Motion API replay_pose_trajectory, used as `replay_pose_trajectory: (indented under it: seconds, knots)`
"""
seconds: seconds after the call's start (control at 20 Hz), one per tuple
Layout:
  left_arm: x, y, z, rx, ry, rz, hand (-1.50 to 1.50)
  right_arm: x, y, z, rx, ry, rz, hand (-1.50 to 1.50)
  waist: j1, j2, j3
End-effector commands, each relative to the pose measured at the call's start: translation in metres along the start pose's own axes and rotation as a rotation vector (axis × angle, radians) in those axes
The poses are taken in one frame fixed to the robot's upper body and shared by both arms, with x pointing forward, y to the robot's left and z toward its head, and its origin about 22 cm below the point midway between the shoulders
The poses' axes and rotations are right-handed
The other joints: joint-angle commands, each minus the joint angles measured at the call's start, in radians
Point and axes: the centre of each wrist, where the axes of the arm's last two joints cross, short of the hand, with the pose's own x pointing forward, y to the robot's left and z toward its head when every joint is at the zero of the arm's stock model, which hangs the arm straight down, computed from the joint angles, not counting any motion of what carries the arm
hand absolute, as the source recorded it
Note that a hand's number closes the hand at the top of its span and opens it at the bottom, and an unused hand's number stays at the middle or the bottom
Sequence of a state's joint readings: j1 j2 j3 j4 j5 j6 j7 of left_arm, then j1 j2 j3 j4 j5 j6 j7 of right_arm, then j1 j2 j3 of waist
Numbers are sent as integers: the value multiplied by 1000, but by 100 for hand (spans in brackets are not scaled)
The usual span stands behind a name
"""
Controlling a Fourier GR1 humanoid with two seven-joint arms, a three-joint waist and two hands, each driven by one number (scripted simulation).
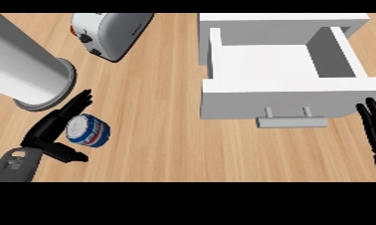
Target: Pick up the can, place it into the drawer and close the drawer
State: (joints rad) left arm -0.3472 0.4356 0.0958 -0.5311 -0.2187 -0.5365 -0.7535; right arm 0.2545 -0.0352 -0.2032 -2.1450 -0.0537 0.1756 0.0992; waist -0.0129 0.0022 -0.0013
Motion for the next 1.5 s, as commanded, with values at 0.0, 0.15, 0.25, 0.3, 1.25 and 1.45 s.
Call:
replay_pose_trajectory:
  seconds: [0.0, 0.15, 0.25, 0.3, 1.25, 1.45]
  knots:
    - [-7, -13, -14, -72, -76, 55, -150, -3, -14, -5, -1, 0, -5, -150, -5, 2, 0]
    - [1, -6, -13, -73, -95, 79, -150, -8, -5, 7, 9, -4, 10, -150, 3, -2, 1]
    - [-1, 3, -5, -82, -88, 87, -150, 11, -6, -2, 16, 3, -10, -150, 0, 0, 0]
    - [-5, -18, -19, -81, -100, 81, -150, 11, -12, -9, 3, 20, 6, -150, 3, 0, 0]
    - [-8, -59, -48, -184, -128, 169, 150, 1, -7, 13, -7, -3, -28, -150, 4, -3, 1]
    - [-10, -59, -39, -234, -118, 209, 150, 4, -12, 9, -19, -1, -12, -150, 12, -4, 1]
